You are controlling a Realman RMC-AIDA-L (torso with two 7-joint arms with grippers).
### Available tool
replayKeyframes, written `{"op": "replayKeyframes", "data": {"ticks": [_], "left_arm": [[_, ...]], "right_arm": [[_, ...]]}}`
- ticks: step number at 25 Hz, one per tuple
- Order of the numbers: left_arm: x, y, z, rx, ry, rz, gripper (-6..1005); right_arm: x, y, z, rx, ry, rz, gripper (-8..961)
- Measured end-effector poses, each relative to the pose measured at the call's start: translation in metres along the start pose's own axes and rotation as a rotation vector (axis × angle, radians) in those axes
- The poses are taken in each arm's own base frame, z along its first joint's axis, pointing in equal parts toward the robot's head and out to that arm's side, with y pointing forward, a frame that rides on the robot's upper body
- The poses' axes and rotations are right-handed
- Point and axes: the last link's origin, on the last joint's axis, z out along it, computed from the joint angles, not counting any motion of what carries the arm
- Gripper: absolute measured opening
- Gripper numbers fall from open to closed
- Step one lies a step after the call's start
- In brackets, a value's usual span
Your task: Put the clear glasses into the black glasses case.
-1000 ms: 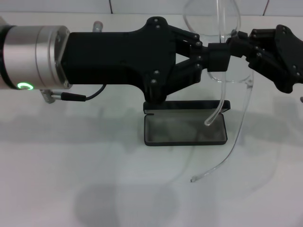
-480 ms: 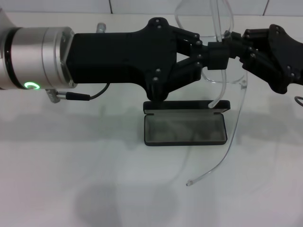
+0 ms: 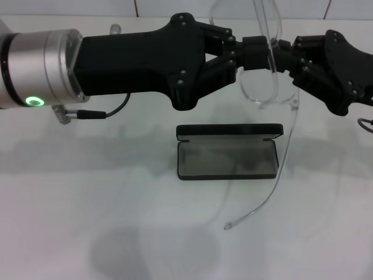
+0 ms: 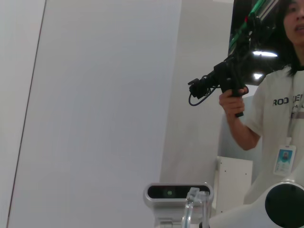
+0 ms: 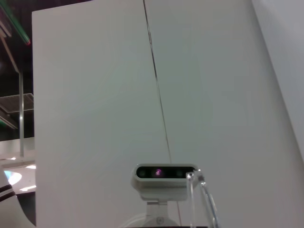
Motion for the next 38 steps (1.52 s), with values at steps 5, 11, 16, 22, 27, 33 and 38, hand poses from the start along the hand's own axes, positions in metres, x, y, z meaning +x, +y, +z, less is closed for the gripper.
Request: {"op": "replayKeyframes", "data": {"ticks": [5,11,16,22,27,33,38], "left_arm": [[0.002,0.004,-0.007,-0.013,0.006,0.01,45],[0.005,0.013,-0.019,-0.055,0.029,0.014,45],[0.002,0.01,-0.03,-0.021,0.056,-0.007,45],[-0.01,0.004,-0.034,0.0,0.068,-0.055,45],[-0.018,0.002,-0.024,-0.047,0.05,-0.088,45],[-0.028,0.006,0.003,-0.183,0.007,-0.111,45],[-0.032,0.014,0.021,-0.268,0.016,-0.084,45]], "right_arm": [[-0.004,-0.003,-0.008,0.044,-0.016,-0.025,67],[-0.021,-0.007,-0.016,0.093,-0.094,-0.107,68],[-0.038,-0.001,-0.023,0.079,-0.211,-0.163,68],[-0.061,0.008,-0.031,0.057,-0.384,-0.256,68],[-0.071,0.008,-0.03,0.062,-0.468,-0.294,68],[-0.076,0.0,-0.018,0.057,-0.485,-0.316,68],[-0.067,-0.011,0.002,0.072,-0.45,-0.315,69]]}}
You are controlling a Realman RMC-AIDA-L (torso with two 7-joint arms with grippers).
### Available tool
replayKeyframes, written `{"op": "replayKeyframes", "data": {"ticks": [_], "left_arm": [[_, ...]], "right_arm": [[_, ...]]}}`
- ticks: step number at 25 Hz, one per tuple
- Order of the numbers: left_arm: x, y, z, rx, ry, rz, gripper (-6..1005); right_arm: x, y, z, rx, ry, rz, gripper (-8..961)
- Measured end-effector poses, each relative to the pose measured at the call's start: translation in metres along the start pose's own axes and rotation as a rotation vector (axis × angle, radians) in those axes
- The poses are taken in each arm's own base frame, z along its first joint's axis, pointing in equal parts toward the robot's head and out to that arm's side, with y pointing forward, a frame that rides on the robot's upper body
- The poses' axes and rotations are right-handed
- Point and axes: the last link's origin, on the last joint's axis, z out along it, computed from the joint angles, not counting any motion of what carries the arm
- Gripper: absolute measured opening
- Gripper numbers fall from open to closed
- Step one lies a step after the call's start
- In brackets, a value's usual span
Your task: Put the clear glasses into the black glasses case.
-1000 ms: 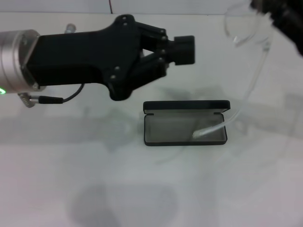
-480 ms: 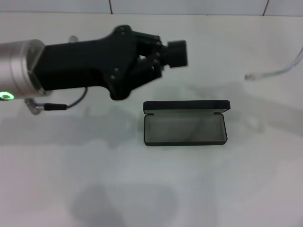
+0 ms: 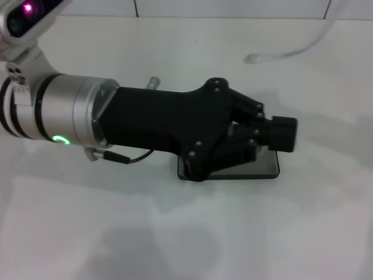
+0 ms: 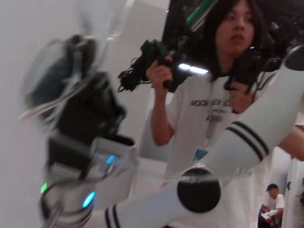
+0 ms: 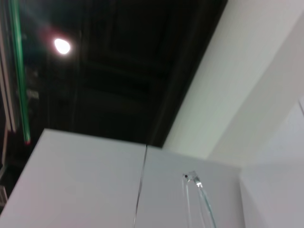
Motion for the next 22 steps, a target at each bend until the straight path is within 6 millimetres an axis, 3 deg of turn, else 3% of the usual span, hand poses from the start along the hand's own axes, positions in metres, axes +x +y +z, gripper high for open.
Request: {"op": "replayKeyframes", "data": {"ticks": [4,11,22], "left_arm": [[0.006,0.002,0.002,-0.005,0.067,0.057,46],[0.011,0.002,-0.005,0.034,0.174,0.107,46],[0.015,0.002,-0.019,0.102,0.253,0.149,46]], "right_arm": [[0.022,0.002,0.007,-0.004,0.081,0.006,69],[0.041,0.006,0.01,-0.02,0.167,0.028,69],[0.051,0.009,0.008,-0.023,0.223,0.048,69]]}}
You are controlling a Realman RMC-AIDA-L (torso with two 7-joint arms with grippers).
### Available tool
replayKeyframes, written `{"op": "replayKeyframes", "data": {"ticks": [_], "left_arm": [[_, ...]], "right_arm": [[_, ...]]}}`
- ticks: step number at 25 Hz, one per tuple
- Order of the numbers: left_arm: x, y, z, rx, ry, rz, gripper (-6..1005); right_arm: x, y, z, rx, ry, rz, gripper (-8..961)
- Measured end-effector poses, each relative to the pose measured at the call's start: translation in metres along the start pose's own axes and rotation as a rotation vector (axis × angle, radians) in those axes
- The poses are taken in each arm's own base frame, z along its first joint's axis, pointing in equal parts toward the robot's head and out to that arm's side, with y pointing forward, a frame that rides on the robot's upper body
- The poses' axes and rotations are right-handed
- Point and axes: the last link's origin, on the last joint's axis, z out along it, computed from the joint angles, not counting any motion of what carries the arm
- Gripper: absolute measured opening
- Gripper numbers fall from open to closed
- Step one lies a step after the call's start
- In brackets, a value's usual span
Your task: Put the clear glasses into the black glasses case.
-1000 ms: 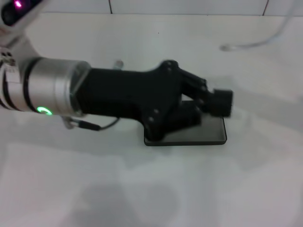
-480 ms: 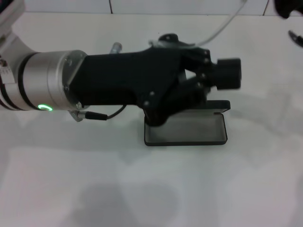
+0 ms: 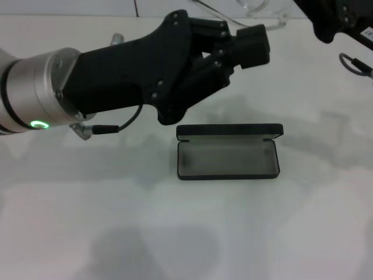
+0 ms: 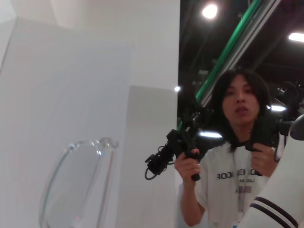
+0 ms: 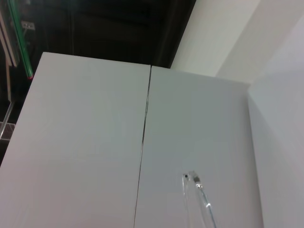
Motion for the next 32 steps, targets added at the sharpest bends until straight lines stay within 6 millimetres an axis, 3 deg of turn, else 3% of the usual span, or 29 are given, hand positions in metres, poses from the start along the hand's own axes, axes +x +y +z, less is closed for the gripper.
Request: {"op": "replayKeyframes", "data": {"ticks": [19,32], "left_arm": [[0.0,-0.012,-0.018,0.129,0.056,-0.015,46],[-0.003,-0.019,-0.021,0.182,0.055,-0.036,46]], "right_arm": [[0.017,0.001,0.015,-0.049,0.101,0.024,70],[0.023,0.002,0.02,-0.072,0.138,0.032,71]]}}
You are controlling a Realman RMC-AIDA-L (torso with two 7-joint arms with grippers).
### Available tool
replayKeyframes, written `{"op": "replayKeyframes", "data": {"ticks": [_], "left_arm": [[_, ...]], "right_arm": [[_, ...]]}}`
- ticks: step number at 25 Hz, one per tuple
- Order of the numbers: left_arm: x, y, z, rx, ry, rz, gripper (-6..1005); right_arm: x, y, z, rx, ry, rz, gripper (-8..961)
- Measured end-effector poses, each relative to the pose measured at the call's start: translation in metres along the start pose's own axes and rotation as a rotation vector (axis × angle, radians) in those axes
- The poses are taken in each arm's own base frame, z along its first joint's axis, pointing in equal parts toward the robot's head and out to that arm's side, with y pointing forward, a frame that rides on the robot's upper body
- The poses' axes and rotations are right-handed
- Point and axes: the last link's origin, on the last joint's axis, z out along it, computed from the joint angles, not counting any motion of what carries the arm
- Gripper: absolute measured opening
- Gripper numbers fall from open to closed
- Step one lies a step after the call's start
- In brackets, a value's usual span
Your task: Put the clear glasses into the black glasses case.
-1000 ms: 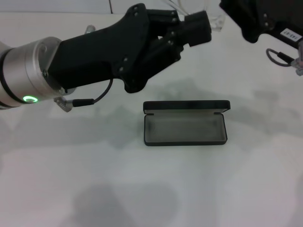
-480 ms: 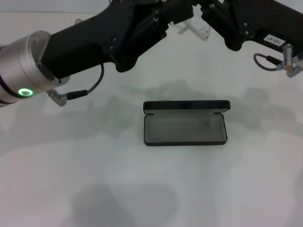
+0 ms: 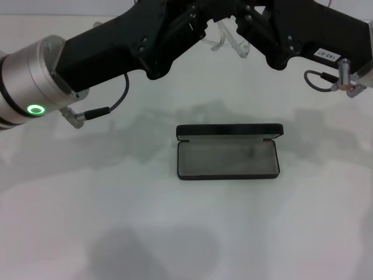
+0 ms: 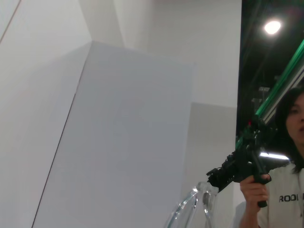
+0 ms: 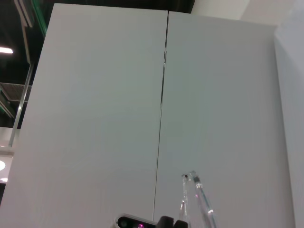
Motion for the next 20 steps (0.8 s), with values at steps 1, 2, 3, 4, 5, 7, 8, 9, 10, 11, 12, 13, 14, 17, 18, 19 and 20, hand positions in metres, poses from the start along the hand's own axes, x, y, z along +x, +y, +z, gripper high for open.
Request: {"op": "replayKeyframes", "data": {"ticks": [1,2,3,4,5,7,8,9,10,11,12,13,14,17,18,19,20], "left_arm": [[0.0,0.0,0.0,0.001,0.0,-0.001,46],[0.0,0.0,0.0,0.001,0.0,-0.001,46],[0.0,0.0,0.0,0.002,0.0,-0.001,46],[0.0,0.0,0.0,0.002,0.0,-0.002,46],[0.0,0.0,0.0,0.003,0.0,-0.003,46],[-0.001,0.0,0.0,0.004,-0.001,-0.004,47],[-0.001,0.0,-0.001,0.004,-0.001,-0.004,47],[-0.001,0.0,-0.001,0.004,-0.002,-0.004,47],[-0.001,0.0,-0.001,0.004,-0.003,-0.005,47],[-0.001,0.0,-0.001,0.002,-0.004,-0.005,47],[-0.001,0.0,-0.001,0.0,-0.005,-0.006,47],[-0.001,0.001,-0.001,-0.004,-0.007,-0.007,47],[-0.001,0.001,-0.001,-0.009,-0.009,-0.008,47],[-0.002,0.004,-0.003,-0.02,-0.016,-0.011,47],[-0.002,0.004,-0.004,-0.021,-0.017,-0.012,47],[-0.002,0.005,-0.005,-0.022,-0.018,-0.013,47],[-0.002,0.006,-0.007,-0.021,-0.019,-0.014,47]], "right_arm": [[0.0,0.0,0.0,0.0,0.002,0.0,71],[0.0,0.0,0.0,-0.001,0.003,0.0,71],[0.0,0.0,0.0,-0.002,0.004,0.0,71],[0.0,0.0,0.0,-0.003,0.004,0.0,71],[0.0,0.0,0.0,-0.003,0.004,0.0,71],[0.0,0.0,0.0,-0.002,0.003,0.0,71],[0.0,0.0,0.0,0.0,0.002,0.0,71],[0.0,0.0,-0.001,0.002,0.002,0.001,71],[0.001,0.0,-0.001,0.005,0.002,0.001,71],[0.001,0.0,-0.002,0.008,0.001,0.002,71],[0.001,0.0,-0.003,0.011,0.0,0.001,71],[0.001,0.0,-0.004,0.016,-0.001,0.002,71],[0.001,0.0,-0.004,0.02,-0.003,0.001,71],[0.0,0.0,-0.008,0.039,-0.01,0.0,71],[0.0,0.0,-0.009,0.047,-0.012,-0.001,71],[0.0,0.0,-0.01,0.054,-0.016,-0.003,71],[0.0,0.0,-0.012,0.063,-0.02,-0.007,71]]}}
